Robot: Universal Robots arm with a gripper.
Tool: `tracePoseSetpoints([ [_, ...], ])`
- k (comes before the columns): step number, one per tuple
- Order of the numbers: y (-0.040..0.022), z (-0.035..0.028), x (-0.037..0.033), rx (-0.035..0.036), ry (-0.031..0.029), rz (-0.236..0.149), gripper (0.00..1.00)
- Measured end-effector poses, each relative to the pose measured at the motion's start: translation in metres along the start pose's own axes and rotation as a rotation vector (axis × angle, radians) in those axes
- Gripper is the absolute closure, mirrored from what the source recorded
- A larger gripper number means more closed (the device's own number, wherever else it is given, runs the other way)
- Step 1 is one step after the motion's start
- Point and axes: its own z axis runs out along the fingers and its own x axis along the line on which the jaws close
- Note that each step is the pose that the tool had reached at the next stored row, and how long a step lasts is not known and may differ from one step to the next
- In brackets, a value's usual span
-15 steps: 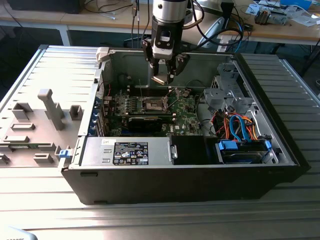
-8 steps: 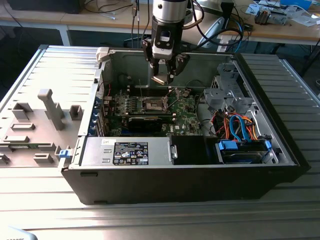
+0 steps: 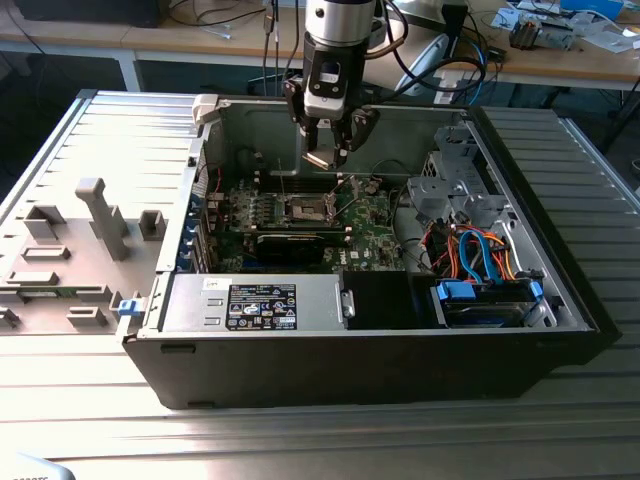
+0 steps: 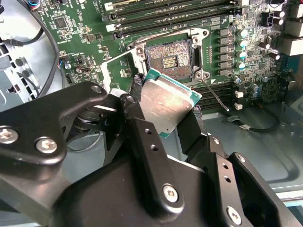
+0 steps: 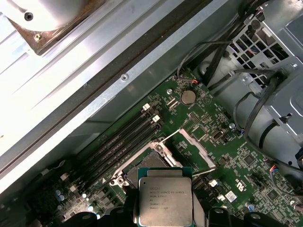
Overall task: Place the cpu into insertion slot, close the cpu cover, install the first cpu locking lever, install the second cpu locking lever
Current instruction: 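Place the cpu into insertion slot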
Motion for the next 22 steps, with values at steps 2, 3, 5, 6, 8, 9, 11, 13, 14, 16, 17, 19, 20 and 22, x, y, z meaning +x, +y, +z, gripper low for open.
tracePoseSetpoints([
  [2, 0.0, 0.0, 0.0, 0.0, 0.0, 0.003, 0.46],
  [3, 0.0, 0.0001, 0.0, 0.0, 0.0, 0.004, 0.46],
  [5, 0.0, 0.0001, 0.0, -0.0001, 0.0, 0.006, 0.46],
  [6, 0.0, 0.0001, 0.0, -0.0001, 0.0, 0.006, 0.46],
  [8, 0.0, 0.0002, 0.0, -0.0001, -0.0001, 0.008, 0.46],
  [9, 0.0, 0.0002, 0.0, -0.0001, -0.0001, 0.009, 0.46],
  [11, 0.0, 0.0003, 0.0, -0.0001, -0.0001, 0.011, 0.46],
  [13, 0.0, 0.0003, 0.0, -0.0001, -0.0001, 0.014, 0.46],
  [14, 0.0, 0.0003, 0.0, -0.0001, -0.0002, 0.015, 0.46],
  [16, 0.0, 0.0004, 0.0, -0.0002, -0.0002, 0.018, 0.46],
  [17, 0.0, 0.0004, 0.0, -0.0002, -0.0002, 0.02, 0.46],
  [19, 0.0, 0.0005, 0.0, -0.0002, -0.0002, 0.022, 0.46],
  [20, 0.0, 0.0005, 0.0, -0.0002, -0.0002, 0.023, 0.46],
  [22, 0.0, 0.0005, 0.0, -0.0002, -0.0003, 0.025, 0.46],
])
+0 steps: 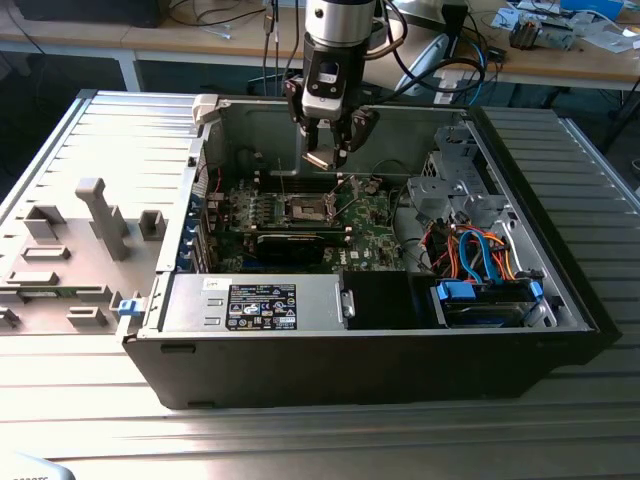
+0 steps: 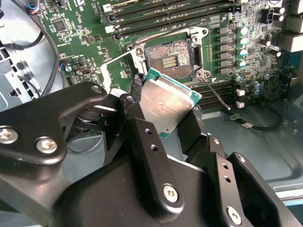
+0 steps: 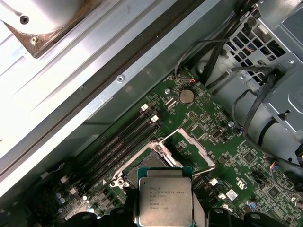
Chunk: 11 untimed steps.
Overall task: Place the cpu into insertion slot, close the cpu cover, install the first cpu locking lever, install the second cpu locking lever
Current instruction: 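Place the cpu into insertion slot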
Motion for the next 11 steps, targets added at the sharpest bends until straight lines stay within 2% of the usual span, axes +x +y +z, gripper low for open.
tracePoseSetpoints([
  [11, 0.0, 0.0002, 0.0, -0.0001, -0.0001, 0.009, 0.46],
])
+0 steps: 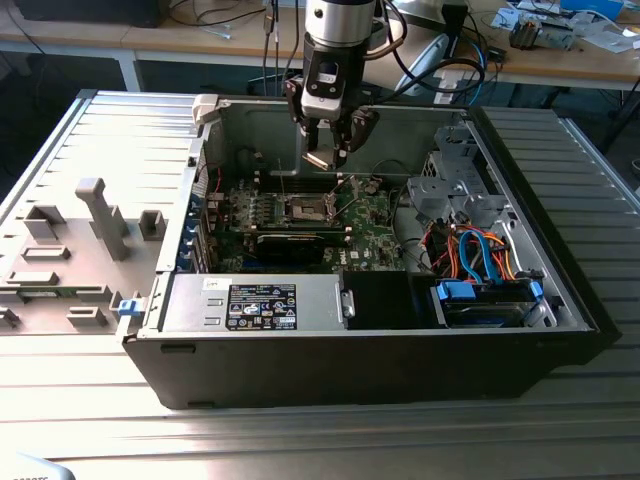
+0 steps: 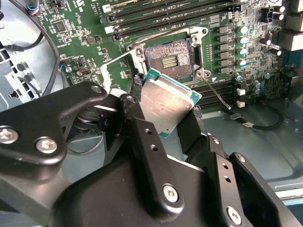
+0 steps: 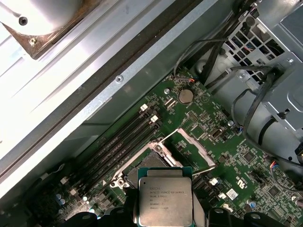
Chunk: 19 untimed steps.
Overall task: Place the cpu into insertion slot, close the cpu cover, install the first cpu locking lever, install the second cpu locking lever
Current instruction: 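Place the cpu into insertion slot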
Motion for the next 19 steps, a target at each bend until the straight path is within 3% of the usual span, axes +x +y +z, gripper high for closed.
tracePoseSetpoints([
  [19, 0.0, 0.0003, 0.0, -0.0001, -0.0002, 0.016, 0.46],
])
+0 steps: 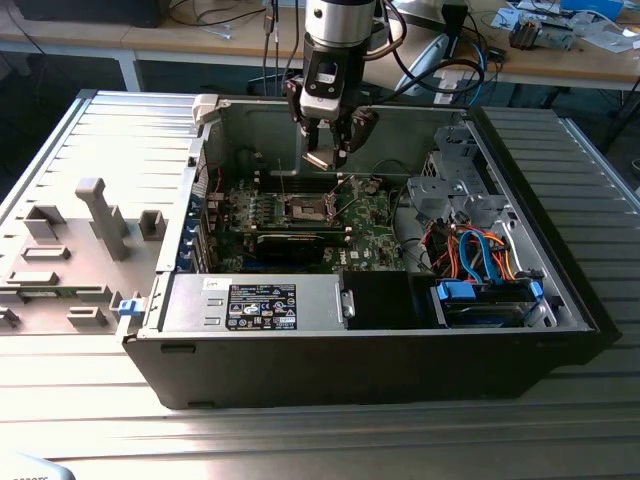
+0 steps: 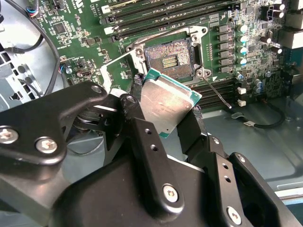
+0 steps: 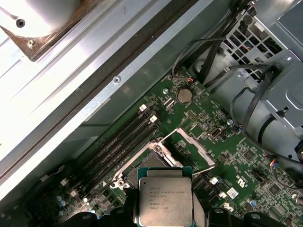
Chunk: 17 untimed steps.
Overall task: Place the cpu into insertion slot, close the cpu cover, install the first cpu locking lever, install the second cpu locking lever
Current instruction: 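Place the cpu into insertion slot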
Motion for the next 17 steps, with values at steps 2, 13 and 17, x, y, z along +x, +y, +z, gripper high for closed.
tracePoseSetpoints([
  [2, 0.0, 0.0, 0.0, -0.0001, 0.0, 0.002, 0.46],
  [13, 0.0, 0.0002, 0.0, -0.0002, -0.0001, 0.011, 0.46],
  [17, 0.0, 0.0002, 0.0, -0.0001, -0.0001, 0.014, 0.46],
])
